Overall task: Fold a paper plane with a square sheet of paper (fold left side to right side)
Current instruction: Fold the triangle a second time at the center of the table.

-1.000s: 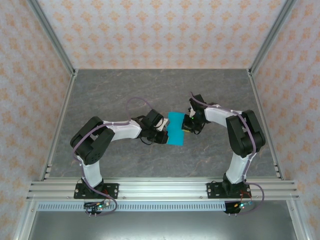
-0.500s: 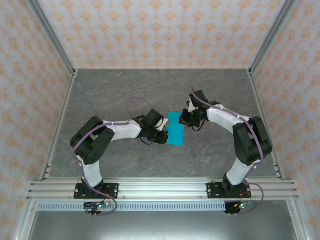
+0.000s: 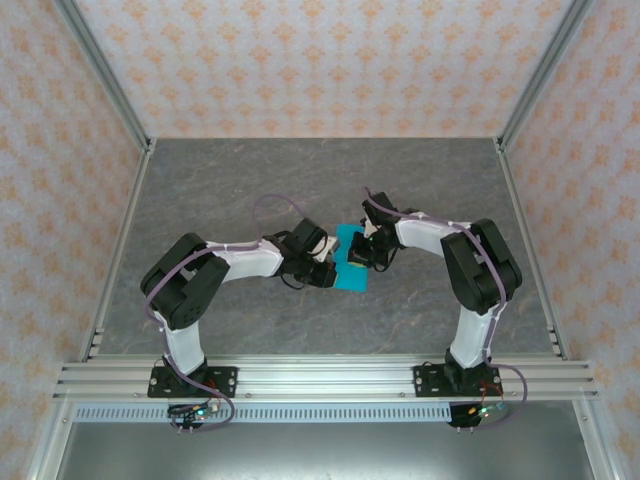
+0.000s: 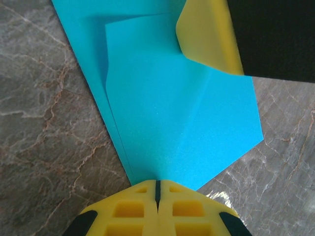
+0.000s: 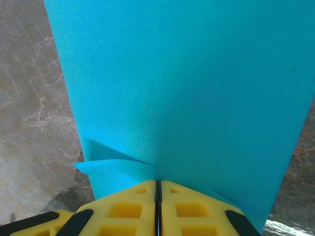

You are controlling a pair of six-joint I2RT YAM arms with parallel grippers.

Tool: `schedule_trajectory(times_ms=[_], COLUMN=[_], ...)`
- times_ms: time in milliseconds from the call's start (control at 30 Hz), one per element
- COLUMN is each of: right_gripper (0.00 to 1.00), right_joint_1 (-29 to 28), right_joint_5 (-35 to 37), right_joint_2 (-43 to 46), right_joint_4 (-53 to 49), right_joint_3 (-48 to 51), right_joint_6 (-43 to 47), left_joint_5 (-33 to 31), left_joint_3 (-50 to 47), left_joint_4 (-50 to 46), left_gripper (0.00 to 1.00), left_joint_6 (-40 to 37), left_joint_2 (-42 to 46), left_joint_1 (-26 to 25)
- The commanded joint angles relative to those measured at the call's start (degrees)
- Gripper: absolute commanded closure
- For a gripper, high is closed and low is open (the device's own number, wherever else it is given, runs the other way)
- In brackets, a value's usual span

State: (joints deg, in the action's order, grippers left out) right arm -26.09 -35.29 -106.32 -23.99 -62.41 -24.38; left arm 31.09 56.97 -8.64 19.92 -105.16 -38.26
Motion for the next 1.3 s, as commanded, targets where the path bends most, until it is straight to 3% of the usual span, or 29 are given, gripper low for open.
schedule_trajectory(times_ms=[0,200,500,867,1267], right_gripper=[0.89,0.89,0.89,0.89,0.89], right_joint_1=[0.22,0.13,0.11,0.11,0.11], right_joint_5=[4.17,4.18,4.0,3.91,4.7], right_joint_2=[-1.94,-1.9,-2.08,-1.88,-2.03], right_joint_4=[-4.71,-5.15,-5.35,-5.71,-6.5], right_joint_3=[-0.52,-1.04,-1.13,-0.98,-1.04], right_joint_6=[1.44,1.57,1.72,1.97,2.39], left_joint_5=[-0.2,4.35,5.8,4.38,2.38], left_joint_3=[2.42,6.95,9.15,10.92,6.77], left_joint_4=[-2.95,-4.6,-3.59,-1.62,-3.87], left_gripper=[0.99,0.99,1.0,1.0,1.0], left_joint_6=[0.5,-0.8,-0.72,0.75,-0.45], left_joint_2=[1.15,0.13,-3.89,-7.9,-6.13], left_joint_1=[-0.24,-0.32,-0.32,-0.32,-0.32])
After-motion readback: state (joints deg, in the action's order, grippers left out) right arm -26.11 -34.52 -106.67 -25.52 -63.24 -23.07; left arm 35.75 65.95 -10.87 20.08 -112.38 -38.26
